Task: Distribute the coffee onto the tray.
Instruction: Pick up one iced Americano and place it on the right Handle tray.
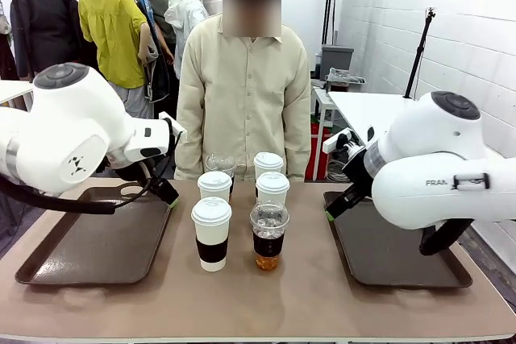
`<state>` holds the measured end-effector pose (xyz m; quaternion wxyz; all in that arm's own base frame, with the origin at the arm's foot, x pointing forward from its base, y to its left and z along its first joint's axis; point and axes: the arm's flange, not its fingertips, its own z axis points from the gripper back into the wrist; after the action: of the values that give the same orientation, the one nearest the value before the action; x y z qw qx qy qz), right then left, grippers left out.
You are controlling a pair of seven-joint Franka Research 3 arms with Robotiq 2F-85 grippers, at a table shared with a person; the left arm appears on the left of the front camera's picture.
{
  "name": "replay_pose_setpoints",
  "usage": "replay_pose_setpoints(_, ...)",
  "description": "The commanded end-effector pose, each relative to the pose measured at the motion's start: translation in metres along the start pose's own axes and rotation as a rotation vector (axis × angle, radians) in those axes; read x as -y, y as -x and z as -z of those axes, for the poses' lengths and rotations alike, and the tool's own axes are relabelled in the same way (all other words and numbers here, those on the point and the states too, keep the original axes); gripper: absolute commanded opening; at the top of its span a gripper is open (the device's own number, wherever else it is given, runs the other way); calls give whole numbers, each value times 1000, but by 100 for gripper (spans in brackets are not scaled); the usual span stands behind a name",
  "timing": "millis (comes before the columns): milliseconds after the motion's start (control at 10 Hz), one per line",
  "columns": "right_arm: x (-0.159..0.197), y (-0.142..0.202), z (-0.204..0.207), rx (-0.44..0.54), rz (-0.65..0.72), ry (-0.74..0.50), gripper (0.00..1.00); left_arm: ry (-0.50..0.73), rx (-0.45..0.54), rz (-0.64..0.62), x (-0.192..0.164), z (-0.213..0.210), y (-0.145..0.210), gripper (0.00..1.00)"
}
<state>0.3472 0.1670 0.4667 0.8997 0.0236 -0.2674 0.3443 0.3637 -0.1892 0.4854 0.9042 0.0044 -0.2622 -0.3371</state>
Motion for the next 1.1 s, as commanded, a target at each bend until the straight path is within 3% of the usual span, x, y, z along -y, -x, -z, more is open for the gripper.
replay_pose_setpoints(0, -7, 7, -17, -18, -49, -15, 100, -3, -26, -17, 5, -15, -8, 100)
replay_pose_setpoints(300, -10, 10, -29, 14, -85, -50, 100, 29, -29, 0, 6, -26, -7, 100)
replay_pose_setpoints(500, -10, 20, -39, 75, -155, -81, 100, 152, -21, 93, 0, -41, -2, 100)
replay_pose_setpoints(700, -10, 30, -50, 161, -193, -49, 100, 191, 16, 119, -10, -56, 1, 100)
replay_pose_setpoints(1000, -9, 41, -60, 239, -271, -107, 100, 242, 113, 216, -19, -70, 11, 100)
